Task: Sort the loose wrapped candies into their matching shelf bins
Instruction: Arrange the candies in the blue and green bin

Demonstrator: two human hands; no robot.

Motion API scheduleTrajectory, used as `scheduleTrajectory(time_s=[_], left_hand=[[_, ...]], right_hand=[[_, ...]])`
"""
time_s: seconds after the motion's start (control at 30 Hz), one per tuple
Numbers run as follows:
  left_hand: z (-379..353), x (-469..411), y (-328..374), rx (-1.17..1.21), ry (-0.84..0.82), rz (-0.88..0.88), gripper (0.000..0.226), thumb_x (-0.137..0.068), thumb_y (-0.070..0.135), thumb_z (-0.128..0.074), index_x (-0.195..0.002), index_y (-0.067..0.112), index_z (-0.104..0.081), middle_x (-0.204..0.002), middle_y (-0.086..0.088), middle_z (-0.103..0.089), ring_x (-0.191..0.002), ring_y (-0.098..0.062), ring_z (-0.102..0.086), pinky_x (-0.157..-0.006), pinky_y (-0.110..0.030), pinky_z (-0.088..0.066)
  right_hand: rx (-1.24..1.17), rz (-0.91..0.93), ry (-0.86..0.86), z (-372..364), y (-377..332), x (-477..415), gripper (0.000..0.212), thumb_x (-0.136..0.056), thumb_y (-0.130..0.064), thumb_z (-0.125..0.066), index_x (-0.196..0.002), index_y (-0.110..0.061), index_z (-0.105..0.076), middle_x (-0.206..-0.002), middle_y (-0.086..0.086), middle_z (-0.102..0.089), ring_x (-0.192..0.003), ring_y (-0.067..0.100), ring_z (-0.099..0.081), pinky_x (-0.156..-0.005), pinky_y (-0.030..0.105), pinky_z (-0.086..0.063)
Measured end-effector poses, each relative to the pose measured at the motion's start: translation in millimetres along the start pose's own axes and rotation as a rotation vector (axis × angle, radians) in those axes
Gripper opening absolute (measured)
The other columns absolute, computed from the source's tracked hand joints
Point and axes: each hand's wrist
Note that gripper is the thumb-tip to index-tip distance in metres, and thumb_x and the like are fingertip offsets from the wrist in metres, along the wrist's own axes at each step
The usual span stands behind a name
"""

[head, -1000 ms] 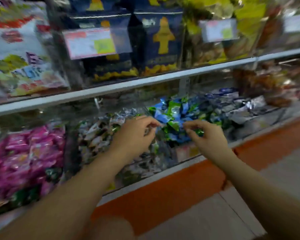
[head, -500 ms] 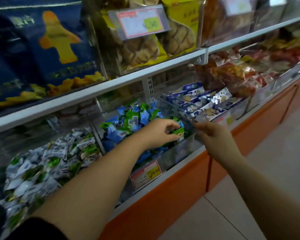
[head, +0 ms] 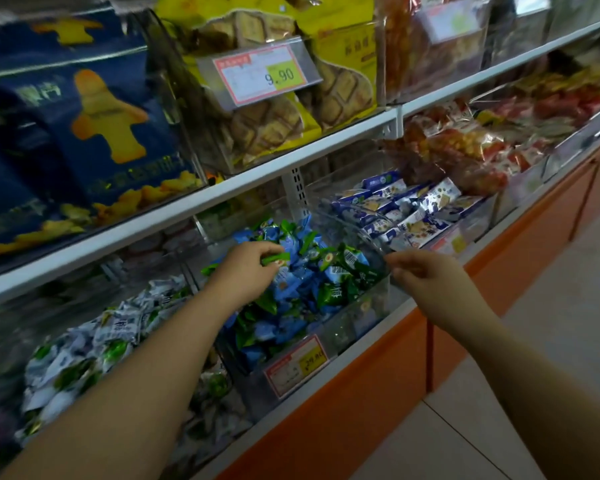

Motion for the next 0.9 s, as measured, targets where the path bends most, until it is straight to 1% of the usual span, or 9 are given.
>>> scheduleTrajectory(time_s=[0.07, 0.13, 0.23, 0.3, 0.37, 0.47, 0.67, 0.77, 0.9], left_hand=[[3, -2, -8, -0.181, -0.045, 0.024, 0.033, -0.095, 0.02, -0.056, -0.127, 0.023, -0.059, -0.138, -0.006, -0.049, -0.103, -0.023, -0.059, -0.088, -0.037, -0.049], [0, -2, -5, -0.351, 0.002, -0.007, 0.031, -0.095, 0.021, -0.056, -0.125, 0.027, -0.06, -0.134, -0.001, -0.048, -0.109, -0.023, -0.052, -0.095, -0.04, -0.045], [-9, -1, 18, -0.32, 0.143, -0.186, 0.028, -0.096, 0.018, -0.052, -0.119, 0.029, -0.062, -0.128, 0.006, -0.049, -0.115, -0.021, -0.047, -0.099, -0.04, -0.04], [-19, -4, 35, -0.217, 0.027, -0.335, 0.026, -0.095, 0.015, -0.053, -0.117, 0.026, -0.064, -0.121, 0.005, -0.055, -0.107, -0.017, -0.054, -0.094, -0.035, -0.045], [-31, -8, 48, -0.2, -0.167, -0.389, 0.027, -0.095, 0.016, -0.054, -0.119, 0.023, -0.063, -0.117, 0.003, -0.061, -0.102, -0.012, -0.057, -0.091, -0.032, -0.048], [-43, -19, 53, -0.234, -0.298, -0.354, 0.033, -0.093, 0.021, -0.058, -0.126, 0.026, -0.059, -0.122, 0.0, -0.059, -0.107, -0.014, -0.055, -0.093, -0.037, -0.047], [-46, -39, 39, -0.481, -0.327, -0.352, 0.05, -0.091, 0.034, -0.06, -0.139, 0.03, -0.044, -0.148, 0.004, -0.036, -0.135, -0.019, -0.035, -0.108, -0.044, -0.033], [-44, -41, 22, -0.567, -0.308, -0.259, 0.057, -0.09, 0.046, -0.056, -0.143, 0.038, -0.035, -0.155, 0.006, -0.024, -0.14, -0.019, -0.027, -0.108, -0.045, -0.026], [-41, -40, 10, -0.646, -0.239, -0.225, 0.059, -0.09, 0.052, -0.053, -0.143, 0.043, -0.029, -0.153, 0.004, -0.028, -0.139, -0.022, -0.027, -0.108, -0.045, -0.025]], right_hand=[[-0.021, 0.002, -0.004, -2, -4, -1, 0.025, -0.095, -0.013, -0.052, -0.117, -0.018, -0.063, -0.108, -0.003, -0.062, -0.098, 0.01, -0.056, -0.073, 0.02, -0.039], [-0.035, -0.001, 0.003, -4, -5, -1, 0.025, -0.095, -0.012, -0.054, -0.117, -0.017, -0.064, -0.107, -0.003, -0.062, -0.099, 0.011, -0.057, -0.076, 0.021, -0.04], [-0.066, -0.014, 0.015, -6, -5, -2, 0.023, -0.094, -0.012, -0.054, -0.114, -0.017, -0.064, -0.103, -0.006, -0.06, -0.098, 0.01, -0.056, -0.076, 0.02, -0.04], [-0.078, -0.009, 0.011, -6, -5, -2, 0.022, -0.095, -0.011, -0.054, -0.113, -0.018, -0.064, -0.101, -0.008, -0.059, -0.095, 0.007, -0.055, -0.07, 0.015, -0.039], [-0.058, 0.003, -0.004, -5, -3, -3, 0.023, -0.095, -0.011, -0.054, -0.115, -0.017, -0.063, -0.104, -0.007, -0.06, -0.096, 0.006, -0.055, -0.068, 0.01, -0.038], [-0.021, 0.009, -0.032, -4, 0, -3, 0.025, -0.095, -0.014, -0.054, -0.118, -0.02, -0.062, -0.109, -0.008, -0.06, -0.099, 0.007, -0.055, -0.066, 0.007, -0.038], [0.003, -0.004, -0.064, 0, 3, -2, 0.025, -0.095, -0.018, -0.054, -0.119, -0.022, -0.061, -0.11, -0.011, -0.059, -0.097, 0.004, -0.055, -0.065, 0.006, -0.039], [0.009, -0.014, -0.08, 1, 3, -1, 0.025, -0.096, -0.018, -0.053, -0.119, -0.022, -0.061, -0.107, -0.012, -0.057, -0.096, 0.003, -0.054, -0.067, 0.007, -0.037], [-0.011, -0.016, -0.085, 0, 2, -1, 0.023, -0.095, -0.017, -0.053, -0.117, -0.023, -0.061, -0.105, -0.014, -0.057, -0.093, 0.001, -0.054, -0.064, 0.005, -0.038]])
Point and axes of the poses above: each hand's wrist, its own x-axis away from the middle knuckle, its own z-axis out of the back of the hand, y = z × x
